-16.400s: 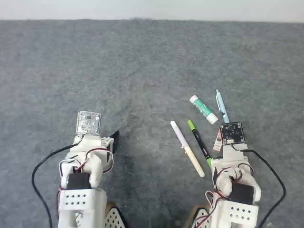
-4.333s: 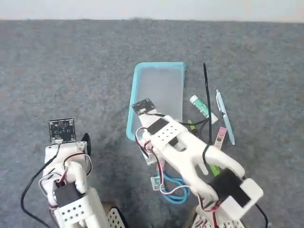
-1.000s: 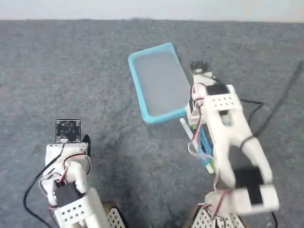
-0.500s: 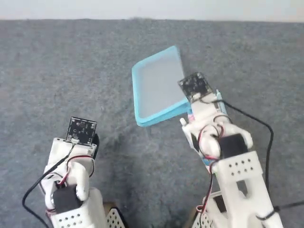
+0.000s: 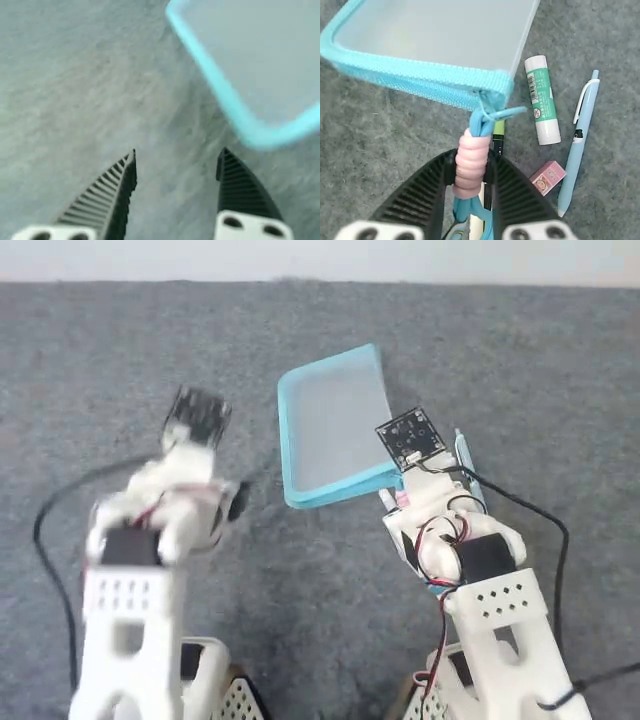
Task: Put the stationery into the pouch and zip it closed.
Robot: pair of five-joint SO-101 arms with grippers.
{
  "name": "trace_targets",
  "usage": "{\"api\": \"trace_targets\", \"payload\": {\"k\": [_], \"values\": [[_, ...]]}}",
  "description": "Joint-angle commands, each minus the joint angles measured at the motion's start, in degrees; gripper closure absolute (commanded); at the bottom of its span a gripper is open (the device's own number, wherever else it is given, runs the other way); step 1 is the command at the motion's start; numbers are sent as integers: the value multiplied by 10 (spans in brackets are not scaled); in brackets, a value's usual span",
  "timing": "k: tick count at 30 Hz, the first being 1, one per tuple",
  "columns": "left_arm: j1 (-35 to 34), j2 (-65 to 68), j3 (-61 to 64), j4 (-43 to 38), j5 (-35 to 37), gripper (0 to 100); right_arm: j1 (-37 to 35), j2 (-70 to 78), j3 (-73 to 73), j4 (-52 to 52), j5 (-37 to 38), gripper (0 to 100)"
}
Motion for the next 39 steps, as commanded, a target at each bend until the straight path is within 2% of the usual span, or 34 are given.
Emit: {"api": "trace_targets", "payload": {"k": [1,6,11,17,21,24,31,35,39], "values": [[47,106,-60,-98,85,758,-10,-24,-7,5,6,991],[61,168,-29,-221,153,758,-10,-24,-15,7,15,991],[61,218,16,-296,160,760,-15,-19,-76,57,18,991],[89,274,25,-313,160,760,-52,-12,-230,123,20,992],[125,305,20,-315,178,760,-100,56,-350,175,18,992],[158,312,23,-330,183,760,-145,116,-382,181,18,992],[149,309,36,-331,184,760,-225,126,-327,154,26,991],[109,280,36,-278,184,760,-224,95,-191,82,45,991],[66,196,58,-234,181,760,-205,81,-98,22,46,991]]}}
